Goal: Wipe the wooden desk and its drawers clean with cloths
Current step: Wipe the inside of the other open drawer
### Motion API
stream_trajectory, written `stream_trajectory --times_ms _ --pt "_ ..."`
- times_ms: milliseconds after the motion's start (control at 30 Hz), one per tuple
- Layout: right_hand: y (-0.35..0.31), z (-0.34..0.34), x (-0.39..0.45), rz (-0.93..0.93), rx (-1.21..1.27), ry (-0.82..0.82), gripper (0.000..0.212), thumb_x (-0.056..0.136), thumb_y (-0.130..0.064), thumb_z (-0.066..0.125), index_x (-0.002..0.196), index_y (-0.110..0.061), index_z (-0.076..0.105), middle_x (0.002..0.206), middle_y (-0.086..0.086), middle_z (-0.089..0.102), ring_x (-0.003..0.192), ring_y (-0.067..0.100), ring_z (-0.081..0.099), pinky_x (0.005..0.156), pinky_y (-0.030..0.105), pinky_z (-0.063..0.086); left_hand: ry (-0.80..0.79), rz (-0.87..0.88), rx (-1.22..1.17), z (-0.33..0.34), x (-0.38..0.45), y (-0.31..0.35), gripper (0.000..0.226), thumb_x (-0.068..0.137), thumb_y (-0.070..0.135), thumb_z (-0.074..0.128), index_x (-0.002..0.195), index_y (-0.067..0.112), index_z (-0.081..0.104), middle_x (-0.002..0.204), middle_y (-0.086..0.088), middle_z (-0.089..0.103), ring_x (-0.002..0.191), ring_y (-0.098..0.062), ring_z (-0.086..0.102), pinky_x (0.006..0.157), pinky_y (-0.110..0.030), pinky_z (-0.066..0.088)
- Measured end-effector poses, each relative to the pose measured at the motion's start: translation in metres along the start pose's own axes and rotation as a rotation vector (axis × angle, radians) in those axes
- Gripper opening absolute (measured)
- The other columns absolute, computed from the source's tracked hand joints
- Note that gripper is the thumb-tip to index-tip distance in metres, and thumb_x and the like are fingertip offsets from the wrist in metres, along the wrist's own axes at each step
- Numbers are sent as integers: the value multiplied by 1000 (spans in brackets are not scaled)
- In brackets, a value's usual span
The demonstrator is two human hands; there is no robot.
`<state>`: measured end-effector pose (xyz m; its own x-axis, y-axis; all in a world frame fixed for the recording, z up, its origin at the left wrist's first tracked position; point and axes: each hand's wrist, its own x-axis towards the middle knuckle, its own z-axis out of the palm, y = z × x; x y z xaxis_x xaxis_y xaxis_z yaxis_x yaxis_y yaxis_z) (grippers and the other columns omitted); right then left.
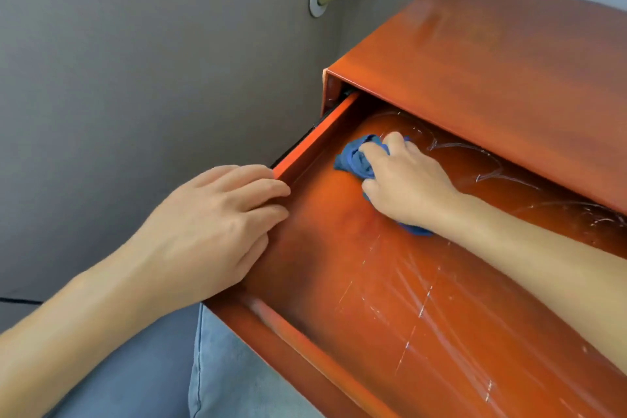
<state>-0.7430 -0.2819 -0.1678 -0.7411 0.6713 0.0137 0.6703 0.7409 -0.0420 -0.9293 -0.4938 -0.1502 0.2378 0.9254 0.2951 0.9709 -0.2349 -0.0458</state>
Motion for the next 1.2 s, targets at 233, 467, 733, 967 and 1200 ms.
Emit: stream_trajectory --times_ms 233,467,733,967,1200 --pt "-49 16 -71 -554 287 -15 36 101 -54 42 119 -36 67 103 -1 53 87 24 56 63 34 46 -82 120 -28 11 51 -12 18 80 12 50 65 18 58 73 2 55 65 -25 57 61 -34 51" --pt "9 30 8 150 -76 331 36 103 -45 44 109 -17 67 99 10 50 69 36 61 57 34 33 -206 193 -32 37 54 -6 36 88 22 34 92 18 70 91 3 63 78 -23 62 69 -37 57" --pt "15 27 -23 -190 -68 274 37 100 -54 45 117 -28 64 96 5 50 68 34 62 52 32 35 -324 156 12 39 45 -1 43 89 25 37 111 8 71 112 -8 65 98 -27 66 87 -44 59" --pt "2 32 -27 -116 71 283 34 96 -50 51 119 -30 66 99 4 51 72 35 62 59 36 47 -227 191 273 49 42 -10 55 95 17 29 130 2 70 141 -19 63 143 -40 49 125 -59 24" --pt "35 20 -60 -406 -37 187 34 100 -51 44 119 -34 66 99 2 59 70 29 63 53 35 49 -263 212 280 52 49 -26 62 94 17 26 144 16 62 145 -8 62 151 -36 37 120 -66 16"
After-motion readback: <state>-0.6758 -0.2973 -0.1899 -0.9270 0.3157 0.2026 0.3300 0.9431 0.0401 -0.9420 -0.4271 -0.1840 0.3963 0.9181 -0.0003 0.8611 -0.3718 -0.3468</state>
